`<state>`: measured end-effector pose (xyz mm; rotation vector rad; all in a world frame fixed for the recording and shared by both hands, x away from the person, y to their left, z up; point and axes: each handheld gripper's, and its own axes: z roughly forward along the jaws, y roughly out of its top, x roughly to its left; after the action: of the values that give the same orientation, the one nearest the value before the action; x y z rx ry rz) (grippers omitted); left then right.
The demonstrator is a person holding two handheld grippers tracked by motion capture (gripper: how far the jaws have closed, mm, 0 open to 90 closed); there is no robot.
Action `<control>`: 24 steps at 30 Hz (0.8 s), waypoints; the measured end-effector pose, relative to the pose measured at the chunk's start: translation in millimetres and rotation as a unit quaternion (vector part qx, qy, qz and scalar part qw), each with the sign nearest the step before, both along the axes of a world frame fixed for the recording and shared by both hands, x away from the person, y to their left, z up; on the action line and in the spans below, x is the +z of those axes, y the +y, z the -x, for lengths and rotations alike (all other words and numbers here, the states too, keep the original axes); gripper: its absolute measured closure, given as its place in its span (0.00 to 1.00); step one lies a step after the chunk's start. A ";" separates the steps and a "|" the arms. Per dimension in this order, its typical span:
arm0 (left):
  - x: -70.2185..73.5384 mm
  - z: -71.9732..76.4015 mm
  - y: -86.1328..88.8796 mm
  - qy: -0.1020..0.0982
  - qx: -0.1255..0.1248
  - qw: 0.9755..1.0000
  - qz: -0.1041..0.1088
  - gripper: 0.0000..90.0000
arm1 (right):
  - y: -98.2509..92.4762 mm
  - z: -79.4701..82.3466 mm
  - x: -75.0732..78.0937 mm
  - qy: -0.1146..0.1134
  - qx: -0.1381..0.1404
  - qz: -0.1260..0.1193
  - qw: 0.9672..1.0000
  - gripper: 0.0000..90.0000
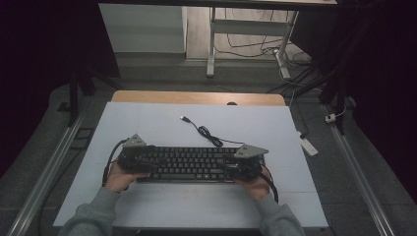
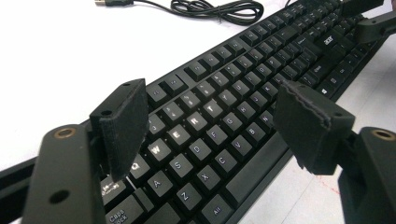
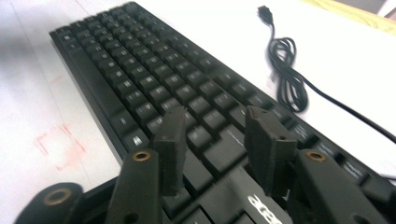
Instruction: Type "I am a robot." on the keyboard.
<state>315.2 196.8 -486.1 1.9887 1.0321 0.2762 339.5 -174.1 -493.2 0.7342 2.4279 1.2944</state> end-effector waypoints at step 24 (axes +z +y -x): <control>-1.5 -0.7 -2.3 0.002 -0.002 1.000 -0.008 0.29 | 72.4 -6.7 -16.7 0.043 0.074 0.045 0.995 0.99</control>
<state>315.9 194.5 -487.6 2.0053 1.0319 0.2790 346.2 -101.7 -509.9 0.6076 2.6341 1.2182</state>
